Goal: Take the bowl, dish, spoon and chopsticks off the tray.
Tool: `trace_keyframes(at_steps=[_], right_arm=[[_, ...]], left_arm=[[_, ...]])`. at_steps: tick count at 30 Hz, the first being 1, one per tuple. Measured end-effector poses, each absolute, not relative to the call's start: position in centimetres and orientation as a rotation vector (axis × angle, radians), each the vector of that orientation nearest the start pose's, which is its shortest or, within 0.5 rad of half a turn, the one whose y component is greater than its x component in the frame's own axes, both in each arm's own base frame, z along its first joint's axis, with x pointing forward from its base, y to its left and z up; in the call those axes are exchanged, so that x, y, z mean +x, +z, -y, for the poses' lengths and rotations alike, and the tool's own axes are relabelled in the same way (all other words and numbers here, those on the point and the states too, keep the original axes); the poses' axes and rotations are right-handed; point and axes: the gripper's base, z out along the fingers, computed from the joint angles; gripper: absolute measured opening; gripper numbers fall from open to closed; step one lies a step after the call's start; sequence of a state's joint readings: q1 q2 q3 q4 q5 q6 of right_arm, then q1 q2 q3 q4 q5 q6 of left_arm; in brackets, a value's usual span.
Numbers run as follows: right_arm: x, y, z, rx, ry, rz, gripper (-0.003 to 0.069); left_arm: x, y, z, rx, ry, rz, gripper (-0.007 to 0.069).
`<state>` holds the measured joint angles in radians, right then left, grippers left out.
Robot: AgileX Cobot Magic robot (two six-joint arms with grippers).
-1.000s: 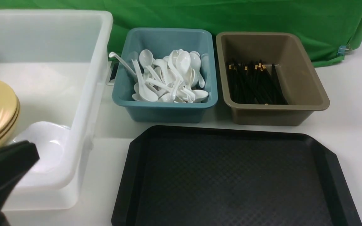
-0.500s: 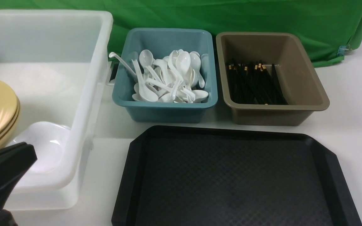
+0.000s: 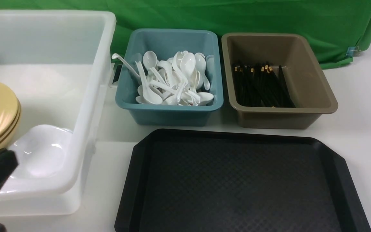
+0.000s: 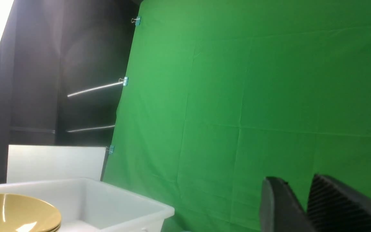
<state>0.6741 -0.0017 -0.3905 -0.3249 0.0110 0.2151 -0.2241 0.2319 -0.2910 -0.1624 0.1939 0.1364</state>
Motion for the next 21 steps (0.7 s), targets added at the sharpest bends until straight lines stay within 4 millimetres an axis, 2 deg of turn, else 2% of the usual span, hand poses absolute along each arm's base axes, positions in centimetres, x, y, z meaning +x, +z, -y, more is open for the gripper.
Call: trace_keyframes(at_steps=[2,3,4,5,9,16,21], right_arm=[[0.9,33.7,-0.7,-0.423,0.503,-1.033,0.015],[0.9,33.7,-0.7,-0.423,0.503,-1.034,0.0155],[0.9,33.7,-0.7,-0.423,0.503,-1.034,0.0157],[0.9,33.7,-0.7,-0.423,0.503,-1.035,0.0162],[0.9,33.7,-0.7,-0.423,0.504,-1.034,0.0171],[0.9,33.7,-0.7,-0.423,0.504,-1.035,0.0182],[0.9,33.7,-0.7,-0.423,0.504,-1.034,0.0196]], left_arm=[[6.5,26.6,1.4,0.155,-0.171,-1.603,-0.0018],[6.1,25.1,0.9,0.112,-0.114,-1.594,-0.0018],[6.1,25.1,0.9,0.108,-0.107,-1.585,-0.0018],[5.8,23.3,0.5,0.069,-0.062,-1.591,-0.0018],[5.6,20.4,0.1,0.032,0.0,-1.615,-0.0016],[5.6,19.1,0.2,0.032,-0.005,-1.705,-0.0016],[5.6,19.1,0.2,0.03,-0.006,-1.712,-0.0016]])
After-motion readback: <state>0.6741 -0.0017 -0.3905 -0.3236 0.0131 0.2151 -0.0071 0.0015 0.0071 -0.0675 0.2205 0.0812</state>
